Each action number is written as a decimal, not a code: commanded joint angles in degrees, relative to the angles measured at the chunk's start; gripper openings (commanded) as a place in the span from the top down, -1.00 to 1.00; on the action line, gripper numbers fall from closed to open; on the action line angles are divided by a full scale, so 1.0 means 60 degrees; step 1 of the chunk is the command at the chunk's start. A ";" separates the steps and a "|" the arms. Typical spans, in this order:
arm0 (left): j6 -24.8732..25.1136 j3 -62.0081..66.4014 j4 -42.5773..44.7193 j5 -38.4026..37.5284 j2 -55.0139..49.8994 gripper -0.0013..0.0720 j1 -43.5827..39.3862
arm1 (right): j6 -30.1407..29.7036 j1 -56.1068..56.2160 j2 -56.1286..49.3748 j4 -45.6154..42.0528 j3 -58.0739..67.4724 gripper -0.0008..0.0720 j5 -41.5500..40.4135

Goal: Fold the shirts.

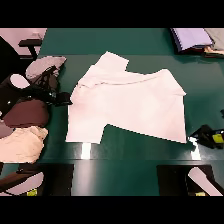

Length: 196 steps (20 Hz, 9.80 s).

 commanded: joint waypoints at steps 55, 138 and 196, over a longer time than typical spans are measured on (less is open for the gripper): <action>-0.0750 0.4779 0.0182 0.2142 -0.3224 0.90 0.0361 | 0.1220 0.5074 -0.7235 -0.0557 1.2932 0.95 0.0761; 0.0233 0.3034 -0.0984 0.2350 -0.3333 0.89 0.0474 | 0.0871 0.5031 -0.6910 0.1118 0.9617 0.80 -0.0280; -0.1774 1.0287 0.3078 -0.2120 -0.2273 0.90 0.0707 | -0.1920 1.3701 -0.9260 0.6288 1.4054 -0.33 -0.3534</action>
